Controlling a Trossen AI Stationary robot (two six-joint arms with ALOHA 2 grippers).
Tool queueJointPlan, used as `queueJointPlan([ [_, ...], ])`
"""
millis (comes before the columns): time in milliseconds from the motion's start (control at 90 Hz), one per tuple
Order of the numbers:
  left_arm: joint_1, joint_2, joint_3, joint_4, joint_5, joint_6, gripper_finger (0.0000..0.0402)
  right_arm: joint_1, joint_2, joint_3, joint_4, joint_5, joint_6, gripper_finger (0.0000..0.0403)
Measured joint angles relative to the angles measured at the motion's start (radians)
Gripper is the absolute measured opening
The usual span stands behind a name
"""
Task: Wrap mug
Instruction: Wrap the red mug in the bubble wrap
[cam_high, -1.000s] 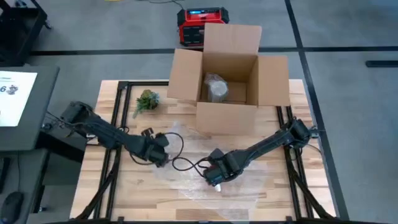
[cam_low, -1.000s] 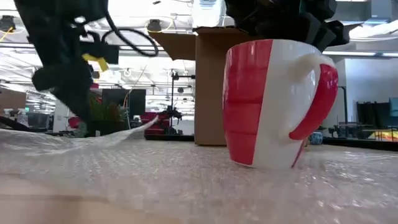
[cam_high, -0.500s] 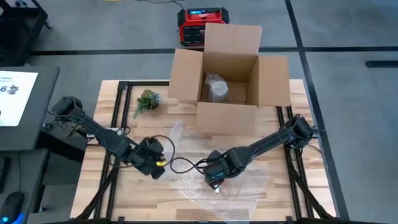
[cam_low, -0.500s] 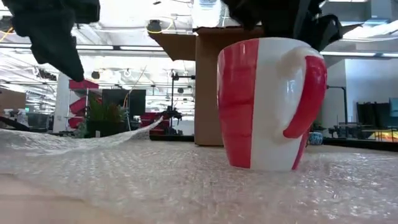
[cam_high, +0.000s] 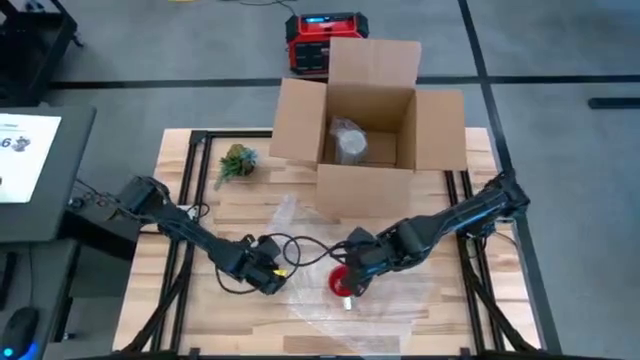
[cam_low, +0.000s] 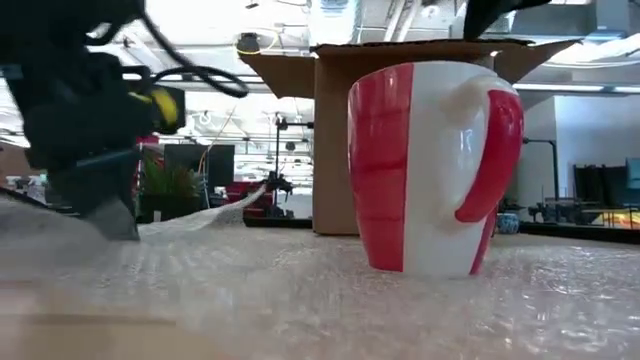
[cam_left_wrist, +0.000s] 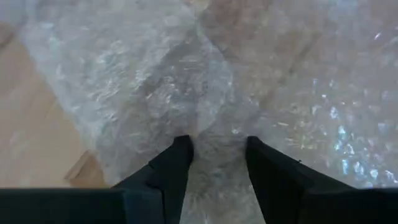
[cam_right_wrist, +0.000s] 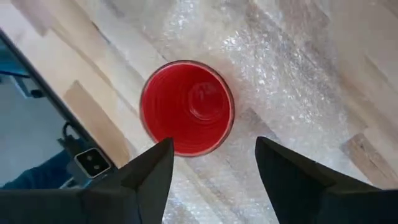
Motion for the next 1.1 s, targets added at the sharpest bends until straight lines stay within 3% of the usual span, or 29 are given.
queueJointPlan([
  [133,0.01,-0.035,0.024,-0.114,0.027,0.039,0.0028,0.054,0.0,0.0,0.001,-0.012,-0.018,0.0202],
  [189,0.016,-0.065,0.029,-0.168,0.031,0.064,0.0012,0.081,0.003,-0.006,0.002,-0.014,-0.011,0.0196],
  [411,0.023,-0.242,0.059,-0.399,-0.03,0.078,0.0002,0.149,0.003,-0.023,-0.017,0.013,0.07,0.0163],
  [578,0.023,-0.346,0.057,-0.414,-0.063,0.091,0.0001,0.152,0.003,-0.023,-0.001,0.032,0.062,0.0146],
  [667,0.022,-0.36,0.057,-0.408,-0.088,0.091,0.0,0.149,0.003,-0.023,0.039,0.093,0.028,0.0143],
  [822,0.018,-0.364,0.057,-0.358,-0.094,0.103,0.0,0.124,0.003,-0.023,0.175,0.199,-0.12,0.0142],
  [1100,0.015,-0.363,0.057,-0.251,-0.099,0.193,0.0,-0.037,0.003,-0.023,0.466,0.082,-0.518,0.0183],
])
